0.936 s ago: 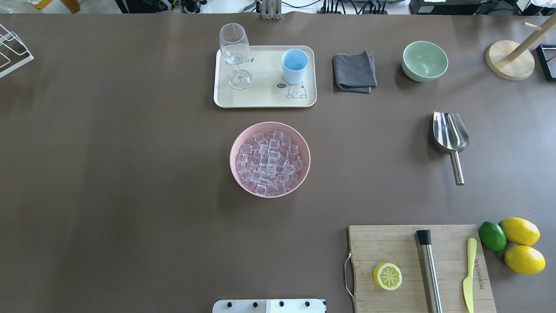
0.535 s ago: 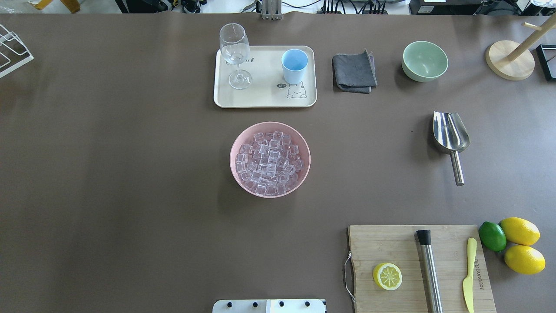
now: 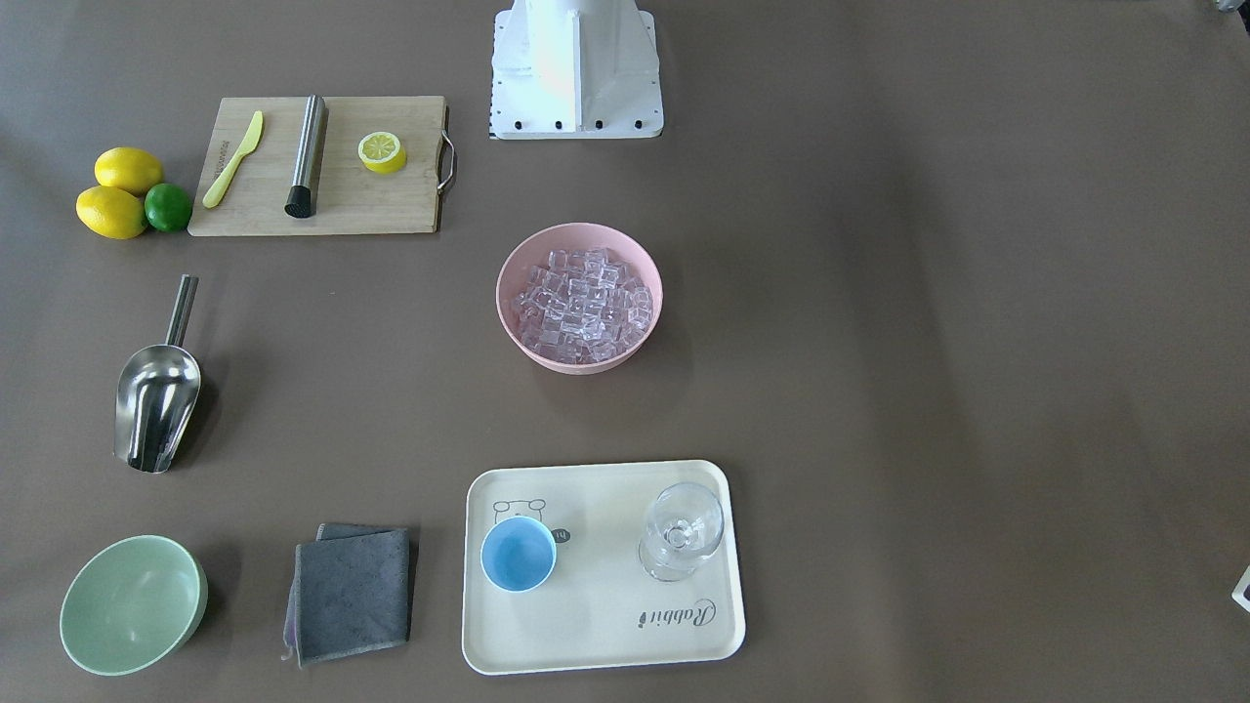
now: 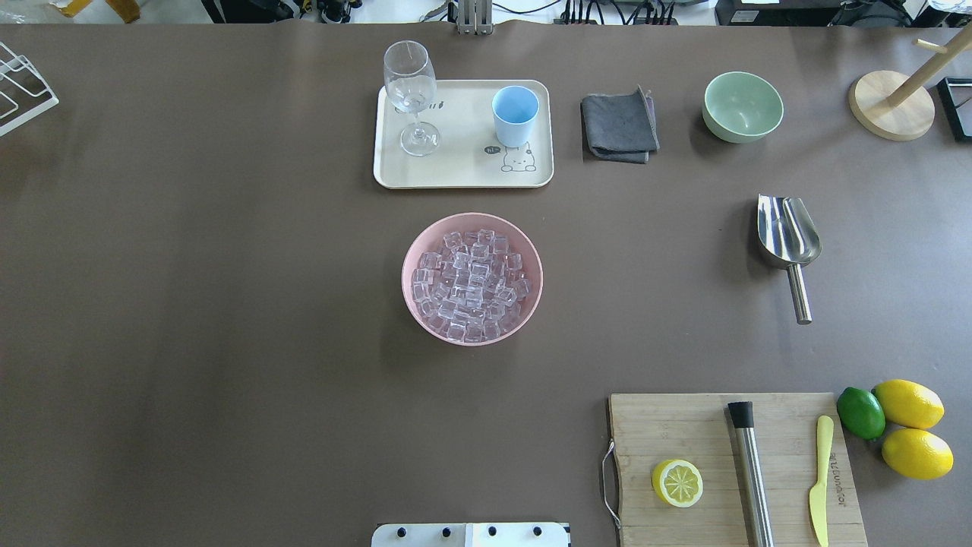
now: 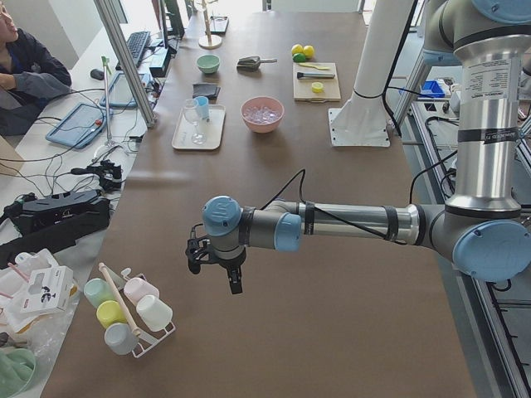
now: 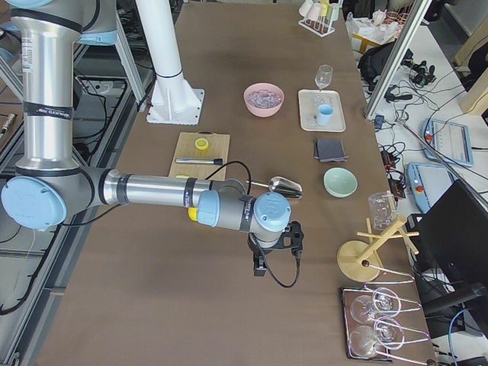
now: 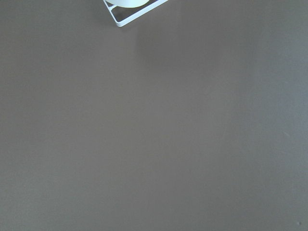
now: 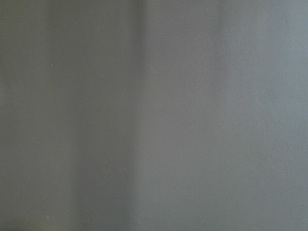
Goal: Put ice in cup with scoop
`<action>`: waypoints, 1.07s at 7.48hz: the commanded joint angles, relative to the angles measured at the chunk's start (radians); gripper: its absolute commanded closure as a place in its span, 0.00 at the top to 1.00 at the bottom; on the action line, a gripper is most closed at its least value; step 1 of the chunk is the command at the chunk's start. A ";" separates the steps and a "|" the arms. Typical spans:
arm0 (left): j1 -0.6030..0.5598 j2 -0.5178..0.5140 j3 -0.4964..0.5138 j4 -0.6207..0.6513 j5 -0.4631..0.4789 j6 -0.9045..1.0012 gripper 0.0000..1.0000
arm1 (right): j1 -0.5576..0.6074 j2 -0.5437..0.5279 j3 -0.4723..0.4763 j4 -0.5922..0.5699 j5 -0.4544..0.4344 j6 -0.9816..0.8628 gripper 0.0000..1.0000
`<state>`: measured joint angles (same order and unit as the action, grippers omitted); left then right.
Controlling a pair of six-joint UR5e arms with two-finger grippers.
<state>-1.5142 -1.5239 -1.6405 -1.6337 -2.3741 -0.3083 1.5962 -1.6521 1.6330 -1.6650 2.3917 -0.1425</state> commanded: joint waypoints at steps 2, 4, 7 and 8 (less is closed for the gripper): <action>0.149 -0.028 -0.071 -0.006 0.006 -0.005 0.99 | -0.019 0.005 0.051 0.002 0.006 0.077 1.00; 0.240 -0.065 -0.094 -0.053 0.001 0.000 0.98 | -0.135 0.012 0.149 0.004 0.044 0.261 1.00; 0.388 -0.142 -0.114 -0.113 0.010 -0.003 0.98 | -0.332 0.015 0.193 0.218 0.034 0.690 0.99; 0.432 -0.157 -0.117 -0.164 0.009 -0.003 0.98 | -0.385 0.020 0.192 0.308 0.012 0.831 0.99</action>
<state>-1.1565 -1.6420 -1.7515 -1.7363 -2.3647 -0.3109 1.3156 -1.6378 1.8210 -1.5135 2.4283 0.4321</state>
